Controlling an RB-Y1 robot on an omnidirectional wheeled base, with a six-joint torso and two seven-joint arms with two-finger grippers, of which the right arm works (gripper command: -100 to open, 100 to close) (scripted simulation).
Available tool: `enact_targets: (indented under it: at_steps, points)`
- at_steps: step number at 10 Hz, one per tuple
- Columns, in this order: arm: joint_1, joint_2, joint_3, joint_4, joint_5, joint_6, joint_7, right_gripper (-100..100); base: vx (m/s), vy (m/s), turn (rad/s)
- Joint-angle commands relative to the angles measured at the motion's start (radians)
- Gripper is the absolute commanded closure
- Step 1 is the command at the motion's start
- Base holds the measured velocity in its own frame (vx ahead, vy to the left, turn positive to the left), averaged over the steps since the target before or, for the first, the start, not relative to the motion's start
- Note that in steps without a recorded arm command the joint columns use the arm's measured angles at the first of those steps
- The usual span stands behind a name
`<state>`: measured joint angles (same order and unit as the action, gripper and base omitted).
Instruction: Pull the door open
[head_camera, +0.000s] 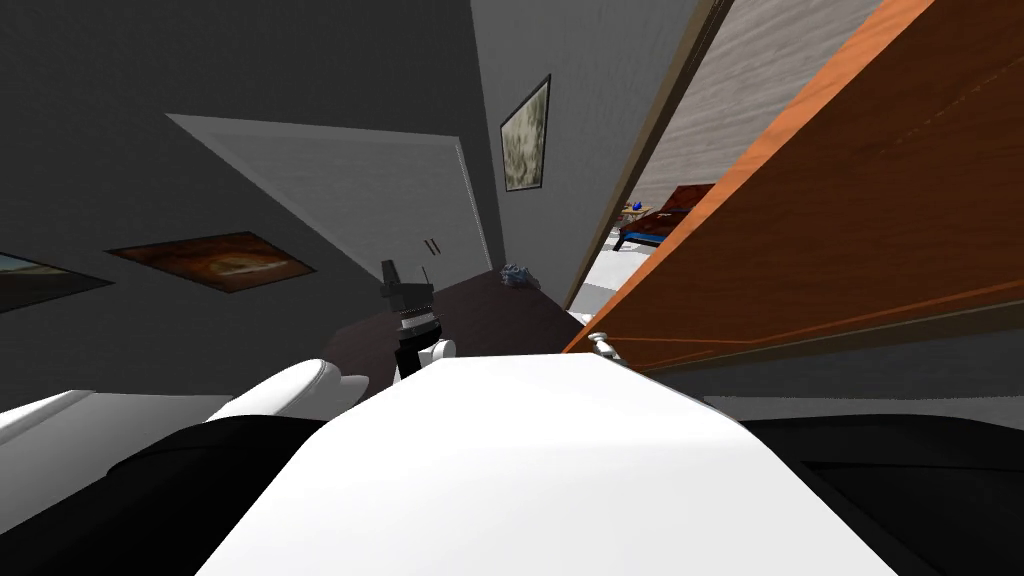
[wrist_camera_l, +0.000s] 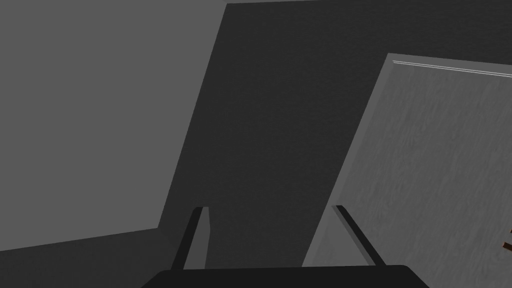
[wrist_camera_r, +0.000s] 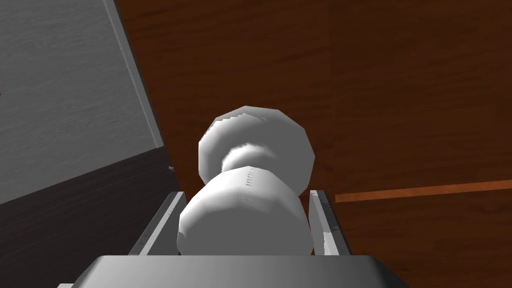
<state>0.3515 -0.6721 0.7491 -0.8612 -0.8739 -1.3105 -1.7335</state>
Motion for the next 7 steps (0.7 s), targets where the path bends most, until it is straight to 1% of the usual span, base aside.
enact_targets:
  at_steps: [1,4,5,6,7]
  points:
    - [-0.005,-0.004,0.009,0.013,0.004,-0.012,-0.013,100,-0.238,-0.046,0.119]
    - [-0.013,-0.010,0.021,0.030,0.010,-0.024,-0.029,100,-0.174,-0.024,0.094]
    - [-0.013,-0.008,0.020,0.029,0.010,-0.019,-0.025,100,-0.069,-0.008,0.016]
    - [-0.018,-0.009,0.027,0.038,0.012,-0.023,-0.032,100,-0.126,-0.018,0.133]
    - [-0.022,-0.010,0.031,0.044,0.012,-0.026,-0.036,100,-0.198,-0.051,0.134]
